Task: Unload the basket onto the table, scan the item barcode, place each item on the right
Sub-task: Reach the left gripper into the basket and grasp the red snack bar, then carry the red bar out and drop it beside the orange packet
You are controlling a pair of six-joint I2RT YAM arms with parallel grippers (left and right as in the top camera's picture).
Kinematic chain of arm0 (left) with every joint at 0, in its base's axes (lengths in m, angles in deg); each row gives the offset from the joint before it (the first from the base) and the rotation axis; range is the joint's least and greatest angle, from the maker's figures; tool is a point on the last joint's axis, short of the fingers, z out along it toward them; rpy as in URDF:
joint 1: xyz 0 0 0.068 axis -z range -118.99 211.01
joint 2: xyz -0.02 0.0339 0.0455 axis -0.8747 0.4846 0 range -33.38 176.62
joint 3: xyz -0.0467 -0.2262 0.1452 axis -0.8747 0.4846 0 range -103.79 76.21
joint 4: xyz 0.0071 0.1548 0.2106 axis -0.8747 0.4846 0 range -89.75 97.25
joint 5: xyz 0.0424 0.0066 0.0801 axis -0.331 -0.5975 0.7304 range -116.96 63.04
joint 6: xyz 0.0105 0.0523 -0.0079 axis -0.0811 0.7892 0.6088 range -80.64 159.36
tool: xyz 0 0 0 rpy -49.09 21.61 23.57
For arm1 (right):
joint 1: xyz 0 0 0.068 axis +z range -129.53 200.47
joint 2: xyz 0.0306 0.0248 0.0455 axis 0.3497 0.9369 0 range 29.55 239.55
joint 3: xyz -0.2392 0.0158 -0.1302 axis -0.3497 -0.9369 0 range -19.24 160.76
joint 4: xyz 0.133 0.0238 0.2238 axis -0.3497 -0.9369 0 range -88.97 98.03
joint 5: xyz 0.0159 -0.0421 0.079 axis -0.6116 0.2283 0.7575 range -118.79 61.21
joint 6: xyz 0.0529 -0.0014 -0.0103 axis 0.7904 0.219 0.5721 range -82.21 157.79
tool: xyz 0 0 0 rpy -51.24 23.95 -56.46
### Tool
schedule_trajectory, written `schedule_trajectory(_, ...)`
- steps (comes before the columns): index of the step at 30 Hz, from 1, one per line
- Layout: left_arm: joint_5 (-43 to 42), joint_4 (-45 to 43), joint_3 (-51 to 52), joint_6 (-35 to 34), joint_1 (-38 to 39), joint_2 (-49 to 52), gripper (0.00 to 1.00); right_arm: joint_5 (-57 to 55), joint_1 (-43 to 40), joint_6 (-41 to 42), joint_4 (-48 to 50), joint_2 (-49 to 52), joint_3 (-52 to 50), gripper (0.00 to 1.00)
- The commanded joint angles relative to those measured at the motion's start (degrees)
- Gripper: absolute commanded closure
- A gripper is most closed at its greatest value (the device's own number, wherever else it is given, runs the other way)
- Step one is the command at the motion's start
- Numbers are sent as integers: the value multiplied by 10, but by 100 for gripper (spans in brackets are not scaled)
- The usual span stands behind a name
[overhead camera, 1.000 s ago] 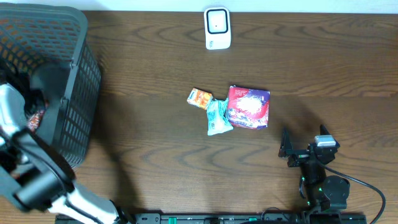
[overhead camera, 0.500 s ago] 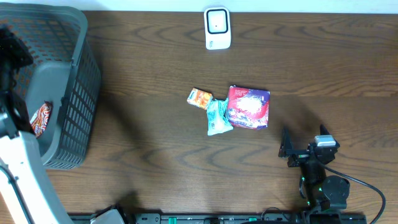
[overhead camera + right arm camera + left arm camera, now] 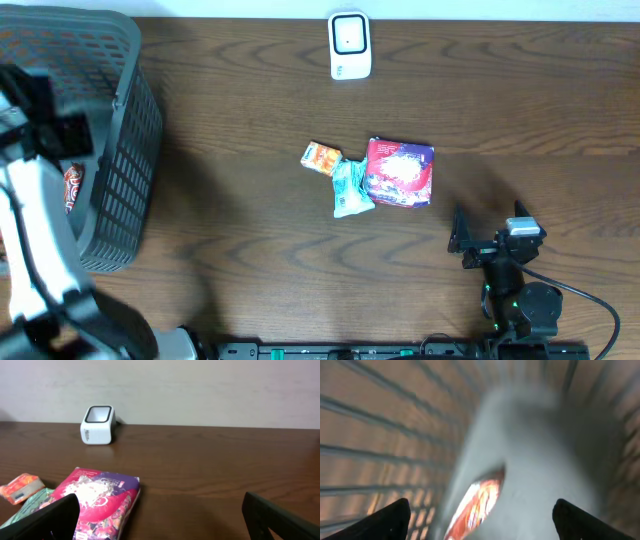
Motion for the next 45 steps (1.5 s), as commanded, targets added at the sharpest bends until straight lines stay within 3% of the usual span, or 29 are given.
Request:
schedule_trajectory(1, 44, 15, 14, 93, -12, 60, 10, -2, 5, 8, 0, 0, -2, 1)
schedule_trajectory(9, 44, -29, 15, 93, -45, 197, 10, -2, 5, 8, 0, 0, -2, 1)
schedule_trajectory(16, 41, -61, 15, 94, -73, 240, 14, -2, 5, 8, 0, 0, -2, 1)
schedule_trajectory(21, -54, -40, 16, 93, -95, 247, 20, -2, 5, 8, 0, 0, -2, 1)
schedule_trajectory(22, -71, -35, 16, 93, -99, 247, 23, -2, 5, 8, 0, 0, -2, 1)
schedule_trajectory(25, -83, -20, 16, 87, -102, 247, 49, -2, 5, 8, 0, 0, -2, 1)
schedule_trajectory(29, -90, 8, 16, 63, -102, 247, 50, -2, 5, 8, 0, 0, -2, 1)
schedule_trajectory(30, -103, 15, 16, 52, -102, 247, 54, -2, 5, 8, 0, 0, -2, 1)
schedule_trajectory(31, -115, 24, 16, 47, -102, 247, 66, -2, 5, 8, 0, 0, -2, 1)
schedule_trajectory(32, -126, 33, 16, 45, -102, 247, 89, -2, 5, 8, 0, 0, -2, 1)
schedule_trajectory(33, -136, 44, 16, 45, -101, 247, 93, -2, 5, 8, 0, 0, -2, 1)
schedule_trajectory(38, -141, 57, 10, 0, -95, 219, 93, -2, 5, 8, 0, 0, -2, 1)
schedule_trajectory(42, -149, 53, -29, -83, -86, 159, 93, -2, 5, 8, 0, 0, -2, 1)
schedule_trajectory(45, -204, 26, -62, -142, -79, 92, 93, -2, 5, 8, 0, 0, -2, 1)
